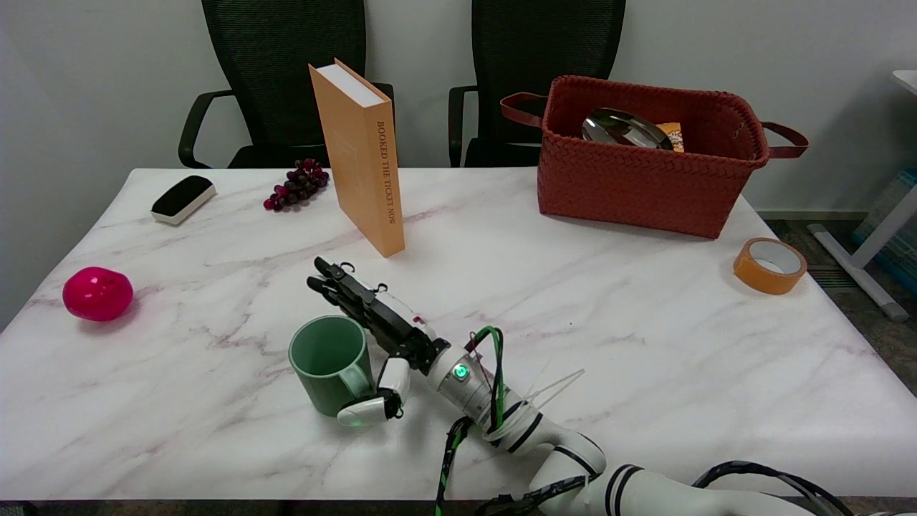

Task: Pick up the green mug.

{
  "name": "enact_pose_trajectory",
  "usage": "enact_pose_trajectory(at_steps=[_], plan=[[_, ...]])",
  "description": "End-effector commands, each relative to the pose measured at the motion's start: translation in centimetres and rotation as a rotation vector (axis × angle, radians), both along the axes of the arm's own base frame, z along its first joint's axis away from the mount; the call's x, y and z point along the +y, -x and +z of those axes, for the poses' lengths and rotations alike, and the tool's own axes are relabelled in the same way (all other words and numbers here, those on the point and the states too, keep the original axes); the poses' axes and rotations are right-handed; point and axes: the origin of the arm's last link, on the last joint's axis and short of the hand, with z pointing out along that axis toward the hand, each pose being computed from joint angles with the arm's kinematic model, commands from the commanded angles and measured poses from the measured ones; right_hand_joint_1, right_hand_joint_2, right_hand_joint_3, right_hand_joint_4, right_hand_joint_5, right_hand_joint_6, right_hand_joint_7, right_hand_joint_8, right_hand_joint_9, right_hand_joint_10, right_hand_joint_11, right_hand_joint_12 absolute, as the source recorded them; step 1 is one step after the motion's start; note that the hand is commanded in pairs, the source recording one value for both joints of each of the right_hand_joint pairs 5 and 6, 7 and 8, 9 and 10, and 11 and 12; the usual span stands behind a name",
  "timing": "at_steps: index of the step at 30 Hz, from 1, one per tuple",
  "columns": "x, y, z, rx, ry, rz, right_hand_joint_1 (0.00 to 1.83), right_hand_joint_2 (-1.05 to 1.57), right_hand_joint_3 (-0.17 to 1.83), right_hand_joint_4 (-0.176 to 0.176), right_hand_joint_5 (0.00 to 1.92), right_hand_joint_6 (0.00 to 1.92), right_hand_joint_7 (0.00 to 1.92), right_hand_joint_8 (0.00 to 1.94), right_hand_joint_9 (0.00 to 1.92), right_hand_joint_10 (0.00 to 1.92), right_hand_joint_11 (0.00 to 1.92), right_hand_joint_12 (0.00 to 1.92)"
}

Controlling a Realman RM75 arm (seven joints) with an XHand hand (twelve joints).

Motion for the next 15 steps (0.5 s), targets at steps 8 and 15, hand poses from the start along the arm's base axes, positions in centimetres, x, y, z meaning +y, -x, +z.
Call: enact_pose_trajectory(at_steps=[8, 15], plan=[[0.93, 0.74, 1.74, 0.021, 0.048, 0.04, 1.47, -0.45, 1.17, 0.0, 0.0, 0.0, 0.16, 0.16, 0.02, 0.02, 0.05, 0.05], [1.16, 0.85, 1.77, 0.033, 0.051, 0.049, 1.47, -0.49, 1.18, 0.0, 0.0, 0.0, 0.15, 0.15, 0.02, 0.02, 0.05, 0.05]])
